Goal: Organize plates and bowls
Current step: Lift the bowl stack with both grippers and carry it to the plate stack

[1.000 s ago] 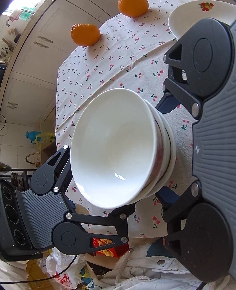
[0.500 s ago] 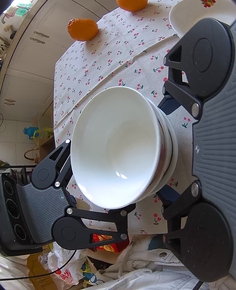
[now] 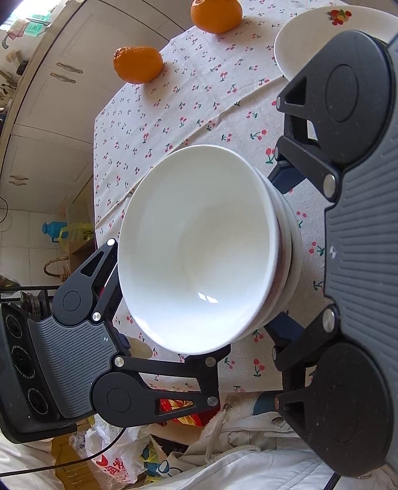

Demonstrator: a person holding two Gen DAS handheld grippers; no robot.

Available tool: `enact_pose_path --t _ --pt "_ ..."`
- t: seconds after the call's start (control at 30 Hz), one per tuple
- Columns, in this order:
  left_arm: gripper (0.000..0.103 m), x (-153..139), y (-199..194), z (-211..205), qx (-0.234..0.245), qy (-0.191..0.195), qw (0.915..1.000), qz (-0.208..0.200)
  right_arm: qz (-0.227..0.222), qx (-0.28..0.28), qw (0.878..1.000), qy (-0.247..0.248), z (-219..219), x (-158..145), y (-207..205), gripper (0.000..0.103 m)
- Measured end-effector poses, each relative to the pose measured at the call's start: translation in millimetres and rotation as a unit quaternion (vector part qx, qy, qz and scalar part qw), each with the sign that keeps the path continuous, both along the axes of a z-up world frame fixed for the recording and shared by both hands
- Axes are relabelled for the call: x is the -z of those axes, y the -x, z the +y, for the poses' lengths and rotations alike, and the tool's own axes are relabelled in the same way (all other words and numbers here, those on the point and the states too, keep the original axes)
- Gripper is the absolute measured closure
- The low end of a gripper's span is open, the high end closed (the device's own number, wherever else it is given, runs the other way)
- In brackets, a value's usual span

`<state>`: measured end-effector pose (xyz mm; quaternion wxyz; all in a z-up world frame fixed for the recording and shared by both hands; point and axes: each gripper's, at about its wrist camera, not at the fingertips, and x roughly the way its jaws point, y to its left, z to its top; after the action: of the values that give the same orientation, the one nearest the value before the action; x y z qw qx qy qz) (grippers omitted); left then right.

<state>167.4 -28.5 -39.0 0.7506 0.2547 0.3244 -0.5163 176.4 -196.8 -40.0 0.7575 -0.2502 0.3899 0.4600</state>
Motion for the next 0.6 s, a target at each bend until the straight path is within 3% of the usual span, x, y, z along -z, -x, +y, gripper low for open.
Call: enact_pose_path --t 0.33,0.6 --pt "0.023 -24.5 -18.9 -46.5 0.015 0.018 0.9995 -0.023 -0.040 0.024 0.999 0.004 -47.9 -28.8 -4.7 0.017" --pt "0.023 -27.2 -45.1 -98.3 0.045 0.028 0.9977 -0.043 -0.062 0.060 0.996 0.018 -98.1 -38.8 -19.3 0.017"
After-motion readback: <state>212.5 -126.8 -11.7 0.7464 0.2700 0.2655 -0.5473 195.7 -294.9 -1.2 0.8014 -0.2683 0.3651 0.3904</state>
